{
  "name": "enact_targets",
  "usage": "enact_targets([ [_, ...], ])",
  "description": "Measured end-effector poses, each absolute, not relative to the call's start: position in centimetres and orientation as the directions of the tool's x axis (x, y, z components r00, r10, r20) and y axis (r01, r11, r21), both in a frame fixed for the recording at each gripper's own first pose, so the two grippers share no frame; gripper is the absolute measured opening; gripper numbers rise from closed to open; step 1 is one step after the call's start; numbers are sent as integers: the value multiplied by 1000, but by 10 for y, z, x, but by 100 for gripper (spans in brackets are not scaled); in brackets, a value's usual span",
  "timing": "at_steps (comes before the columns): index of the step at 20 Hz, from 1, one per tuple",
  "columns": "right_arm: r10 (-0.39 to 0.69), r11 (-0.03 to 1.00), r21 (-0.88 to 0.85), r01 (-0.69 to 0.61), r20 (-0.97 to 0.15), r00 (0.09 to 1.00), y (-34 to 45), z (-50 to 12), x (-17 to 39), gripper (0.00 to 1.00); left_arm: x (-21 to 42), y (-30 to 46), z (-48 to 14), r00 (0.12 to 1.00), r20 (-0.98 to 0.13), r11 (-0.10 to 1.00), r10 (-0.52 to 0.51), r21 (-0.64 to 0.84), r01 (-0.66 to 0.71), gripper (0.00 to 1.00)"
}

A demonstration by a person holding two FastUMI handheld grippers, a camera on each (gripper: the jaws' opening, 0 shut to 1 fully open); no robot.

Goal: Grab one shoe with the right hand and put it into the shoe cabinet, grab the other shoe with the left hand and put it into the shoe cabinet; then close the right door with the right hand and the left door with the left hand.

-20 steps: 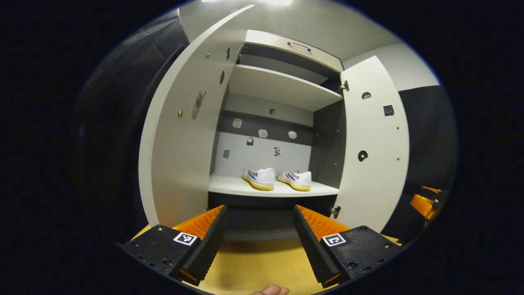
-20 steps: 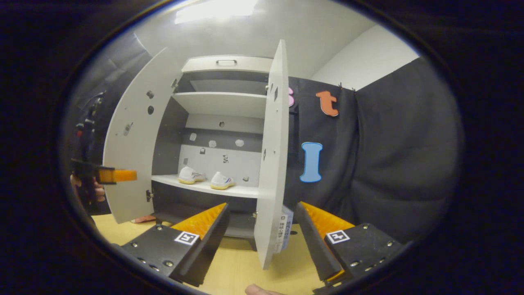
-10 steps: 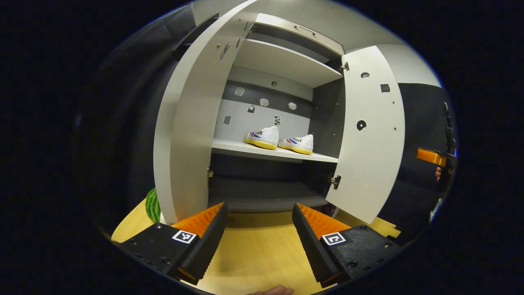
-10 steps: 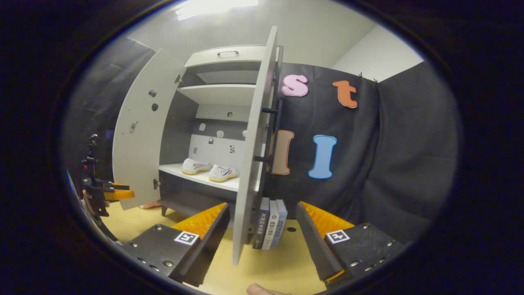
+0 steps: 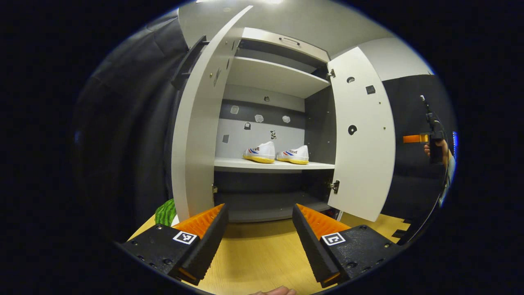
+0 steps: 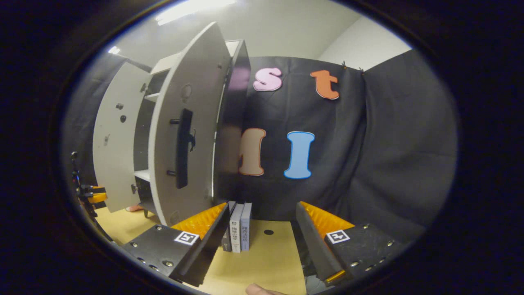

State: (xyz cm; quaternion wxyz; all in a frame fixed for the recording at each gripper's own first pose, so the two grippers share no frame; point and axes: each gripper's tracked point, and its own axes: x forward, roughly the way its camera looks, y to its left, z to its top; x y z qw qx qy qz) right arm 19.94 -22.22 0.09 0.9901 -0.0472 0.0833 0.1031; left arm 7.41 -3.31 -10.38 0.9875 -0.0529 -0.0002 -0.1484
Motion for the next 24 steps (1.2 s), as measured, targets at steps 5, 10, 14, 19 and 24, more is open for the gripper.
enact_targets([
  [5,199,979,-11,-204,-167,966,-211,20,237,96,71,-25,-107,959,2,956,-282,-84,281,95],
  [10,288,956,-9,-294,-173,942,-152,19,259,97,62,-11,-109,965,-15,960,-264,-97,261,95],
  [14,325,938,-61,-342,-193,926,-112,14,268,98,48,-3,-110,969,-16,966,-247,-86,244,95],
  [19,296,954,6,-301,-194,935,-105,16,263,90,20,7,-111,970,-27,965,-242,-107,238,95],
  [24,317,946,-7,-324,-190,929,-100,23,260,87,3,17,-99,965,-12,957,-263,-133,259,95],
])
